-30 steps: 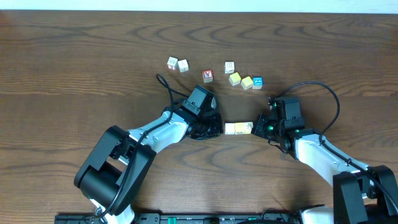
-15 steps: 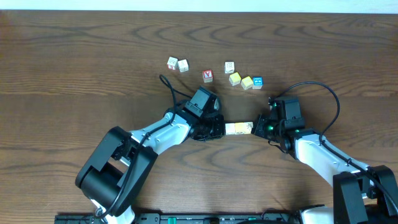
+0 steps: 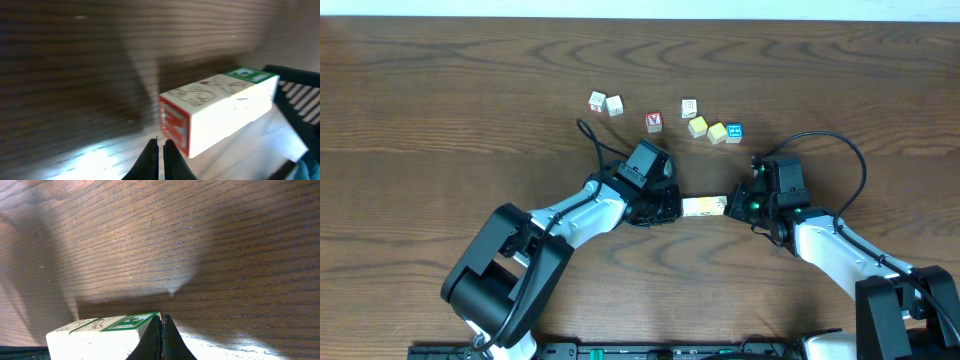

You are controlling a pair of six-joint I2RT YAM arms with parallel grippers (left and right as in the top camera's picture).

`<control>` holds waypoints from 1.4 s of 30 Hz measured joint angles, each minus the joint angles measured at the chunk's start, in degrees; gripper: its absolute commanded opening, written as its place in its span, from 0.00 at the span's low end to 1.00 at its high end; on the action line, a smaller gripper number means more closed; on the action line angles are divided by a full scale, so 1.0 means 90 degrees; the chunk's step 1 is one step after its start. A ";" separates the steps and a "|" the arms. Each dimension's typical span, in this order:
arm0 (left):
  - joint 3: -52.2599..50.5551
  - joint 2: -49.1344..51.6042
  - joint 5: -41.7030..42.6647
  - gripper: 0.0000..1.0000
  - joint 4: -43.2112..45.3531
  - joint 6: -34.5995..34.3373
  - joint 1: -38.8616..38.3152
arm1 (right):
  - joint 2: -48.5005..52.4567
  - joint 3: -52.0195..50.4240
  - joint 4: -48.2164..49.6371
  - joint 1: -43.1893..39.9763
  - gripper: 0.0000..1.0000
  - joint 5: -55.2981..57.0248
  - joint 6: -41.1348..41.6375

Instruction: Lift 3 blocks

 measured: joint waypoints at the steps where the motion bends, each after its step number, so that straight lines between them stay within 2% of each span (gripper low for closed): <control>1: 0.0000 0.0000 -0.0066 0.07 -0.0044 0.0015 0.0000 | 0.0000 0.0000 0.0000 0.0000 0.01 0.0000 0.0000; 13: 0.0000 0.0000 -0.0542 0.07 -0.0272 0.0039 0.0112 | 0.0000 0.0000 -0.0214 -0.0010 0.01 0.0046 0.0019; 42: 0.0000 0.0000 -0.0546 0.07 -0.0240 0.0039 0.0066 | 0.0000 0.0000 -0.0401 -0.0223 0.01 -0.0138 0.0160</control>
